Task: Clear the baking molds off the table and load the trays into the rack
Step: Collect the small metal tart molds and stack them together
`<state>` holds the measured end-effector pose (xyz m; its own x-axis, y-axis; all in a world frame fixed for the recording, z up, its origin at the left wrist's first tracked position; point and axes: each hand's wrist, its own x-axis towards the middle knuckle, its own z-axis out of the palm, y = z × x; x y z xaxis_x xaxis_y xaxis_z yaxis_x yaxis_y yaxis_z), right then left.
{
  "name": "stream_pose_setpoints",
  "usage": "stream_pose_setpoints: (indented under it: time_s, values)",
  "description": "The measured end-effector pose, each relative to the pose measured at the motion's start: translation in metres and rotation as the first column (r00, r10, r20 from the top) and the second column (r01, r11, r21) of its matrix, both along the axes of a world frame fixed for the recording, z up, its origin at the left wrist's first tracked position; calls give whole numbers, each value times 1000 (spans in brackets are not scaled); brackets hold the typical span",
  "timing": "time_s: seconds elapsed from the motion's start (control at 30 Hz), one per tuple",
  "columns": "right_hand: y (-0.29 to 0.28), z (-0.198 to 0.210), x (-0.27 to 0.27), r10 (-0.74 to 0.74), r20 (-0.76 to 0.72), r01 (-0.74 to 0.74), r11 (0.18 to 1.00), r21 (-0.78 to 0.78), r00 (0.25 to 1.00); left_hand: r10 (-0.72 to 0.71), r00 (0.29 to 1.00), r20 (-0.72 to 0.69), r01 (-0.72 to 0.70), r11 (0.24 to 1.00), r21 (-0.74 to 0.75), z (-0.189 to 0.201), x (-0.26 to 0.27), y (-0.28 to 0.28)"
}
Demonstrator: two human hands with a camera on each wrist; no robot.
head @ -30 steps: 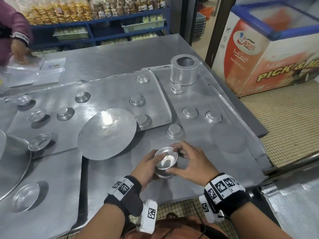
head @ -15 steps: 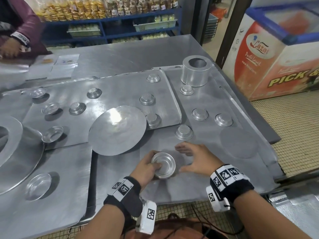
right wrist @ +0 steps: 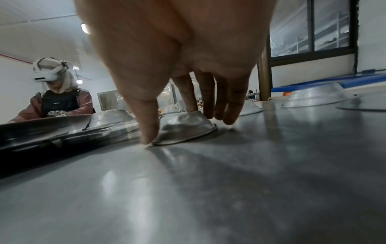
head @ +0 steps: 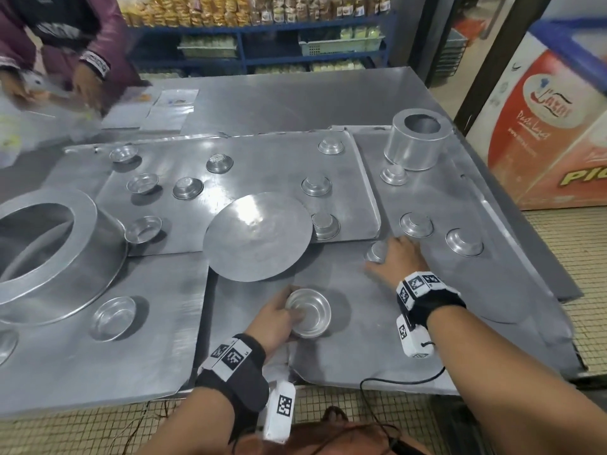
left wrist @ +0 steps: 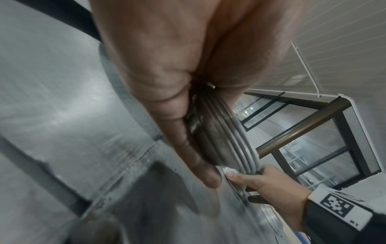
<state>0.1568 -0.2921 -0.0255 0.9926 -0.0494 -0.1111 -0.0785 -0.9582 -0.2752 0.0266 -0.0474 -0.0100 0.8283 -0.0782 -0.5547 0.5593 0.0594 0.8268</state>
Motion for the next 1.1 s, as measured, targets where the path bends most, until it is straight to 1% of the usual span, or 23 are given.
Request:
stream_pose_setpoints:
  time_s: [0.07,0.17,0.3,0.37,0.4,0.47,0.5,0.57,0.67,0.77,0.83,0.97,1.1]
  values:
    - [2,0,2,-19,1,19,1000,15,1000,9,1000,-1,-9,1000,19,1,-3,5]
    - [4,5,0,-71,-6,72,992,101,997,25,1000,-3,-25,999,43,0,-7,12]
    - [12,17,-12,-99,22,94,981,169,995,72,997,11,-72,996,57,4,-12,15]
    - [18,25,-21,-103,35,91,961,260,994,88,996,8,-89,994,60,6,-12,16]
    - [23,30,-26,-102,45,81,939,335,994,96,995,10,-96,994,60,7,-13,17]
    - [35,37,-38,-76,59,36,861,507,995,115,993,18,-116,990,76,7,-14,17]
    - [43,42,-45,-34,70,-13,815,579,997,126,992,25,-127,989,81,6,-14,17]
    - [58,47,-57,81,137,-152,739,656,987,146,989,34,-148,986,74,6,-13,17]
    - [75,51,-76,213,272,-343,664,664,938,165,986,1,-165,986,19,7,-11,18]
    - [85,50,-91,254,314,-404,590,699,915,114,993,-20,-115,993,-33,8,-9,20]
    - [90,49,-98,287,290,-406,559,723,913,107,994,9,-106,993,-56,12,-9,19]
    - [93,45,-104,380,255,-442,568,694,889,145,989,35,-140,983,-120,13,-10,19]
    - [89,43,-100,447,179,-429,554,714,876,222,975,25,-215,961,-175,9,-8,22]
